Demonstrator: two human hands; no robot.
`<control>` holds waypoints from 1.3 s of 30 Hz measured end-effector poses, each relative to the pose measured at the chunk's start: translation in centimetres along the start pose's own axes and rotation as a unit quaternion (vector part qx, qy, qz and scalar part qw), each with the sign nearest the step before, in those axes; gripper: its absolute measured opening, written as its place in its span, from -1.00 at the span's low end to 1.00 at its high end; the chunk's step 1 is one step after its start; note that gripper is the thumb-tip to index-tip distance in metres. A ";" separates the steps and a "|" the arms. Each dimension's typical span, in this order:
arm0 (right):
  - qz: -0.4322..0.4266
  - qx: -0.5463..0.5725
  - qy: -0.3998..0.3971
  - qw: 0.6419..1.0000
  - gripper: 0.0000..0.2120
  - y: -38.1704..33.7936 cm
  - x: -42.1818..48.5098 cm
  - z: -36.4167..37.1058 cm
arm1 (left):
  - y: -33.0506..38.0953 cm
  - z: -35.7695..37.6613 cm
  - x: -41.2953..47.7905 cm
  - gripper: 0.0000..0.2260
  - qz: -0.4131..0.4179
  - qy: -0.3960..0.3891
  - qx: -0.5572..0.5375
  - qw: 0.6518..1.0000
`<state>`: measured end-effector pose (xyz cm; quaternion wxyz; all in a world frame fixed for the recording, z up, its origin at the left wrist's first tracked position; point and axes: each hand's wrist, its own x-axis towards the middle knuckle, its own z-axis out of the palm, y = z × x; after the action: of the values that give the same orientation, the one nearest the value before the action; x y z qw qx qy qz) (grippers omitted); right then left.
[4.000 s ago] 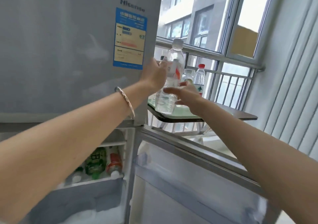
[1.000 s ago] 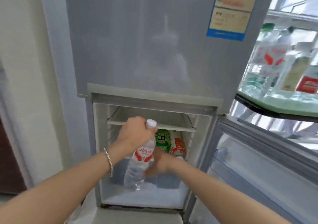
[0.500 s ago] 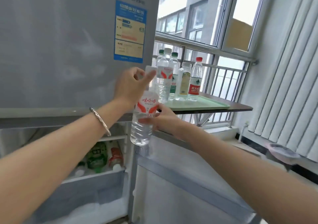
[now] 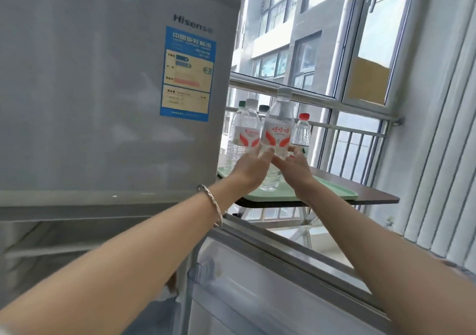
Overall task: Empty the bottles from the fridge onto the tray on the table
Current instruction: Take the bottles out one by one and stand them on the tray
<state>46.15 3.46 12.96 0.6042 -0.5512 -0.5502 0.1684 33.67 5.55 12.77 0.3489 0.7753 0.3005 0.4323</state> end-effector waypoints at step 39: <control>0.075 -0.208 -0.273 0.936 -0.88 10.9 -13.0 26.2 | -21.0 -12.3 -14.7 -0.75 -0.324 -0.018 0.263 0.908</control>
<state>23.84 9.20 -8.14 0.2876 -0.6370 -0.6740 0.2391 12.79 9.81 -6.12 0.2584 0.7067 0.6317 0.1863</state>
